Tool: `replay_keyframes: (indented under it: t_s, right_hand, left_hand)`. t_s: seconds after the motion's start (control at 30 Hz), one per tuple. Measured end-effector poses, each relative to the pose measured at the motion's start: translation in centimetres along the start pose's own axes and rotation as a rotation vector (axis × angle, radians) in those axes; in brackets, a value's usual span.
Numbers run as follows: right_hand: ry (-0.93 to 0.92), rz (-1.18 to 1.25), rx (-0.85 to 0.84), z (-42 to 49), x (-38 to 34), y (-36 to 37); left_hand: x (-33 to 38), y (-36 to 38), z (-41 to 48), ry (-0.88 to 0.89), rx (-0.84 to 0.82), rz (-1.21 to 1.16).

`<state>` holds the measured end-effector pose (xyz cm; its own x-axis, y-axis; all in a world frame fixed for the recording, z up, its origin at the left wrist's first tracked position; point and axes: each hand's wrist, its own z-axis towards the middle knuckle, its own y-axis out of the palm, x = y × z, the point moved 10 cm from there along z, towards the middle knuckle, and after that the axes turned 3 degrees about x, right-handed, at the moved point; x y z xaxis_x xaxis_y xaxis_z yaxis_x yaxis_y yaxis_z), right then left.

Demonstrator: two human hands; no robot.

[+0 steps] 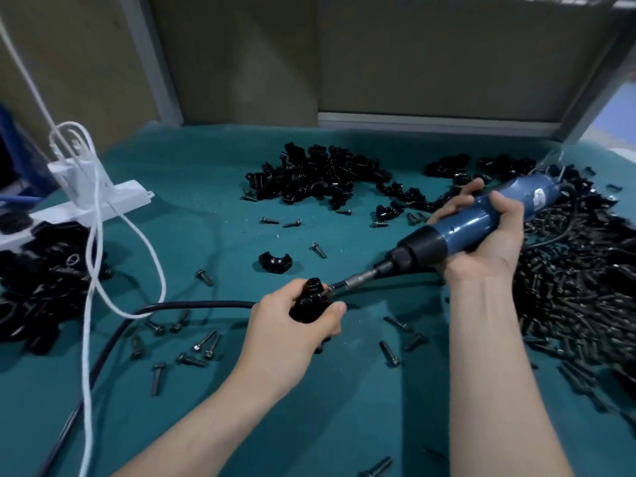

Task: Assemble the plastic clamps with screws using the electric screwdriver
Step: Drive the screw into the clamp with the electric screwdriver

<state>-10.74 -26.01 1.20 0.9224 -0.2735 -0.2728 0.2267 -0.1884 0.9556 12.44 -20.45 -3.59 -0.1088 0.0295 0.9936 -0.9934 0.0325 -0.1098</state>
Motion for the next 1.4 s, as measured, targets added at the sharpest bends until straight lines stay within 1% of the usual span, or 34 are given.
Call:
replay_keyframes:
  t_s: [0.1,0.37,0.67,0.8,1.4]
  right_hand:
    - [-0.019,0.027,-0.005,-0.2,0.1,0.6]
    - [0.015,-0.070,-0.075,-0.5,1.2,2.2]
    - [-0.002,-0.075,-0.143,-0.7,1.1,3.2]
    - [0.004,-0.074,-0.143,-0.7,1.4,3.2]
    - [0.021,-0.070,-0.142,-0.8,2.0,3.2]
  left_hand:
    - [0.2,0.0,-0.1,0.015,-0.004,0.025]
    - [0.1,-0.1,-0.1,-0.011,-0.010,-0.001]
    - [-0.1,0.0,0.1,-0.017,-0.020,0.034]
    - [-0.1,0.0,0.1,-0.020,-0.017,0.009]
    - [0.0,-0.3,0.1,-0.013,0.015,0.048]
